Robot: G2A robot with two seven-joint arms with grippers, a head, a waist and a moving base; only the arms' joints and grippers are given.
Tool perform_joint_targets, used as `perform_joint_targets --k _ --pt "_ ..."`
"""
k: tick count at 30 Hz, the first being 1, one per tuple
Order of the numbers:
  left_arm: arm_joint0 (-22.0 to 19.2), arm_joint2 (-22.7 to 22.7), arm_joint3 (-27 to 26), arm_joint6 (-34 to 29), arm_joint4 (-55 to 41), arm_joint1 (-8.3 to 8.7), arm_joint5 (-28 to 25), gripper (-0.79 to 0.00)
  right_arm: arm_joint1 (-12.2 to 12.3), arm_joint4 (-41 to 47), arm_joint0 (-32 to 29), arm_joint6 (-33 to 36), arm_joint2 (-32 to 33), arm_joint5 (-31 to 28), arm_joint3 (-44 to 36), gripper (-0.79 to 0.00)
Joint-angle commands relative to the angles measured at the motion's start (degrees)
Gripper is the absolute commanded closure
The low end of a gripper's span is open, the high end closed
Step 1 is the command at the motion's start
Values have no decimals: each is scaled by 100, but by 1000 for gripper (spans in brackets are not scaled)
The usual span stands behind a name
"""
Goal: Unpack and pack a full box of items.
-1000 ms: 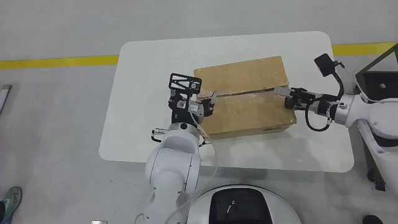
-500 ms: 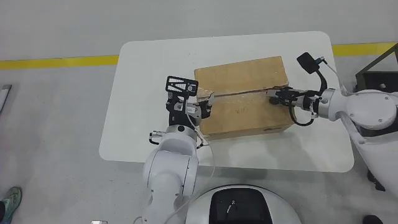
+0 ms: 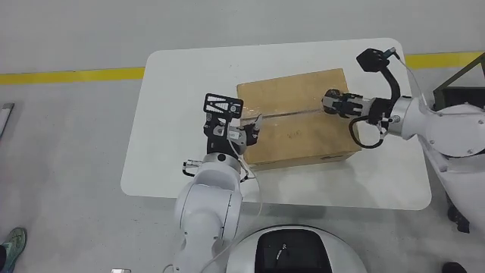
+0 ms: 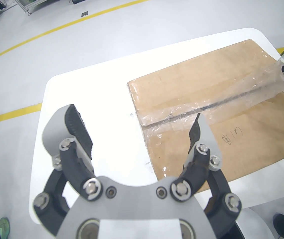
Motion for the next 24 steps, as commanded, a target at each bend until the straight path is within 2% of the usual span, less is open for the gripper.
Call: perform_joint_targets --k 1,12,24 --pt "7 9 -8 -9 -1 3 -1 -785 11 -127 -21 -46 -1 -82 -48 0" --pt "9 66 -22 -16 29 19 -38 -785 31 38 -300 -710 229 -977 -452 0" --pt "-60 106 73 -15 0 26 -24 -785 91 -238 -647 -464 335 -651 50 0"
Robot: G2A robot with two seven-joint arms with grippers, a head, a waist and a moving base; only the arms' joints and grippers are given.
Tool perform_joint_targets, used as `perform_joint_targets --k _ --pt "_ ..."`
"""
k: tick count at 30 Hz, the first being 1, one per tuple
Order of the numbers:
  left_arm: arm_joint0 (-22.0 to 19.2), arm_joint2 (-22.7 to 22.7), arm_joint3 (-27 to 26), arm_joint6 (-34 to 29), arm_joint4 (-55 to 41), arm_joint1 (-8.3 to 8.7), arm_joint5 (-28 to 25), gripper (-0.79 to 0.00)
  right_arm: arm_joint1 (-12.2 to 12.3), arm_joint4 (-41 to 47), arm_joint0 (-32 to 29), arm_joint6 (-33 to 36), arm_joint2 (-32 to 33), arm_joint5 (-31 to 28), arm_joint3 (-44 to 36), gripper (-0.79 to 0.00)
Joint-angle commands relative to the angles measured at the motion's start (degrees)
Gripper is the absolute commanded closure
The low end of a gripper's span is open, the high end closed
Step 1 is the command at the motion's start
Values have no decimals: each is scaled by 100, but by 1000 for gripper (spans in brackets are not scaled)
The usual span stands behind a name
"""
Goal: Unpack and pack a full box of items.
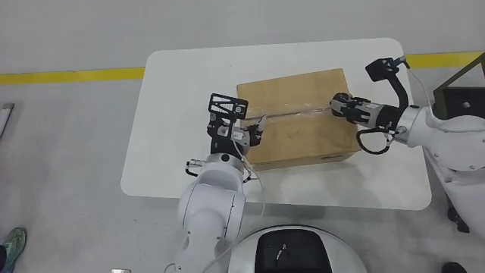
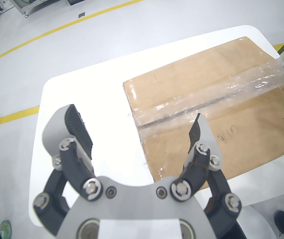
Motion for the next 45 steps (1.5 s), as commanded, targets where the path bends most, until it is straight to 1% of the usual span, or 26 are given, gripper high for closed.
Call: perform_joint_targets --k 1,4,12,13,15,16,19,22,30,40,45 --pt "-29 27 31 8 0 0 -17 -785 11 -122 -15 31 4 42 41 0" --pt "-77 68 91 13 -12 -1 -42 -785 16 -97 -25 79 3 118 102 0" --pt "-177 192 177 -20 -54 -7 -98 -785 38 -279 -21 79 -3 106 258 0" --pt "-193 207 184 -27 -66 -8 -110 -757 38 -294 -11 74 -16 106 270 0" --pt "-230 260 204 -27 -126 -13 -147 -388 36 -301 6 53 -51 107 307 0" --pt "-249 292 222 -30 -185 -18 -157 -320 35 -311 15 42 -70 109 320 0" --pt "-343 447 357 -21 -288 -31 -273 0 33 -328 42 38 -123 112 365 0" --pt "-469 589 611 13 -326 -46 -340 0 33 -341 66 30 -149 119 396 0" --pt "-937 873 1530 123 -506 -115 -358 0 38 -336 72 -5 -158 146 426 0" --pt "-1319 1016 2272 53 -411 -183 -148 0 48 -346 52 -43 -153 155 423 0" --pt "-1422 985 2498 23 -350 -202 -35 0 47 -328 69 -61 -173 158 432 0"
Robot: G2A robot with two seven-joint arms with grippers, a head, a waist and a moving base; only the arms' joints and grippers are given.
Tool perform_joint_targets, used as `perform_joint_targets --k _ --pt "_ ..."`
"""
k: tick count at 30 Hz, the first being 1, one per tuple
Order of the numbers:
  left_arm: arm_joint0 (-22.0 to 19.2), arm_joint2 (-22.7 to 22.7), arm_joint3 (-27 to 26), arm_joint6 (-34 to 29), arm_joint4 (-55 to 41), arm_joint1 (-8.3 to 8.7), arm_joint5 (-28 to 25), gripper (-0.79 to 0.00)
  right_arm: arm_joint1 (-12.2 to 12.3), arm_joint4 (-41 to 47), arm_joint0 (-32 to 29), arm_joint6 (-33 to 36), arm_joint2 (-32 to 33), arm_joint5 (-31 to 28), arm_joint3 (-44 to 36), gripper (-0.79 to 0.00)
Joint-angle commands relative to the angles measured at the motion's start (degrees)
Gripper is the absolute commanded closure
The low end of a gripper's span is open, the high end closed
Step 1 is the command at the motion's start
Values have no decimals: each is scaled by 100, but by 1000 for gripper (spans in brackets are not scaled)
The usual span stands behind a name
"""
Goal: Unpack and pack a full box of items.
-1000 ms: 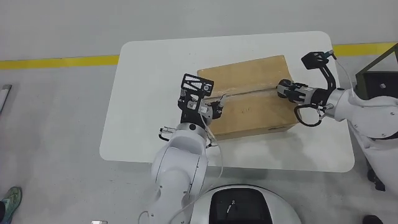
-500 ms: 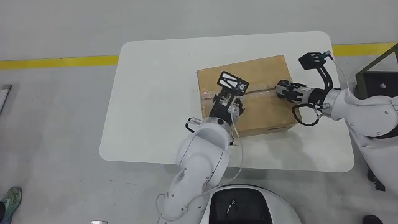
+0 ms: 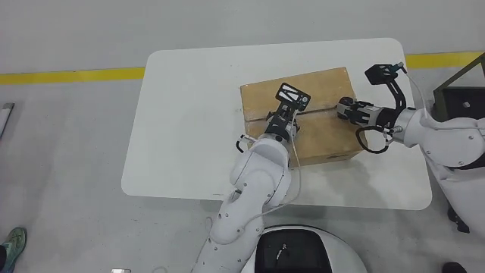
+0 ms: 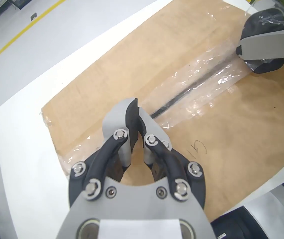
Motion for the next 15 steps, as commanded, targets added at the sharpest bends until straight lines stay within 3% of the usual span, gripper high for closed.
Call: perform_joint_targets --k 1,6,11,12,15 --pt "-14 -28 66 -45 17 -2 25 0 0 1 8 0 -6 5 -1 0" --pt "-6 -107 153 -95 43 -7 117 0 4 10 31 38 -17 52 -2 -9" --pt "-17 -154 145 -98 56 -12 118 0 18 -4 29 131 21 130 -13 -92" --pt "-17 -158 143 -100 50 -14 128 0 21 -11 26 152 32 148 -6 -145" --pt "-15 -159 145 -86 62 -19 142 0 34 -22 2 193 92 179 -1 -163"
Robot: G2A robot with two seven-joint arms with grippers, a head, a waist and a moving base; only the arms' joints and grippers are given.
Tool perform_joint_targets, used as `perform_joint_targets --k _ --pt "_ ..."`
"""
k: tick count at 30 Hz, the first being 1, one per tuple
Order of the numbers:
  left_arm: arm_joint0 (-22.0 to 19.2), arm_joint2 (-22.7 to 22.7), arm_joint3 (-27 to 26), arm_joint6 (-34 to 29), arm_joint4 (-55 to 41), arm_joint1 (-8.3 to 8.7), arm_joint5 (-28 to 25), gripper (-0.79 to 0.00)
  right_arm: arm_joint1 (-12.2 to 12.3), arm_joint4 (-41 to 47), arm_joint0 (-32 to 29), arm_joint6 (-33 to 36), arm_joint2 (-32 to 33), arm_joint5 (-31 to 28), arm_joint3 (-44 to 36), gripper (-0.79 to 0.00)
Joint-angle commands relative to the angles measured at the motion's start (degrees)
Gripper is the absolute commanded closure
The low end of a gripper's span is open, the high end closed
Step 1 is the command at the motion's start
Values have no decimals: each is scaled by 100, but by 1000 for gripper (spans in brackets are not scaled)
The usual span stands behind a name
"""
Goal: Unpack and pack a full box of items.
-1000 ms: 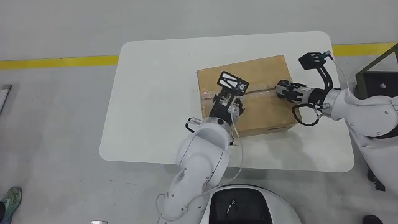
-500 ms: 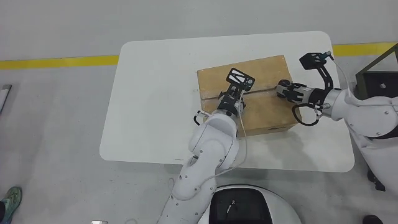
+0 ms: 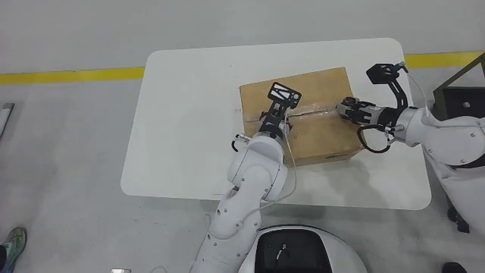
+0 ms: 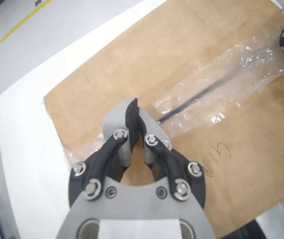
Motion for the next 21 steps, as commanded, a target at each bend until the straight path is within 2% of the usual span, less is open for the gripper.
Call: perform_joint_targets --k 1,11,12,13,14,15,21 --pt "3 0 3 6 9 -4 6 0 10 5 -26 16 57 16 3 -160" --pt "33 -1 -19 5 26 -16 -25 0 77 12 -328 32 508 142 -28 -163" --pt "42 -2 -36 -1 29 -17 -32 -86 85 22 -362 27 566 150 -30 -182" --pt "53 -4 -68 -8 24 -18 -35 -265 90 52 -400 3 630 158 -31 -209" --pt "66 -4 -120 -15 12 -18 -43 -662 96 78 -439 -35 704 181 -38 -234" --pt "75 -6 -151 -23 7 -18 -54 -785 99 101 -467 -49 744 187 -53 -256" --pt "201 -41 -611 -13 3 -9 -107 -785 105 425 -725 -523 1163 211 -256 -348"
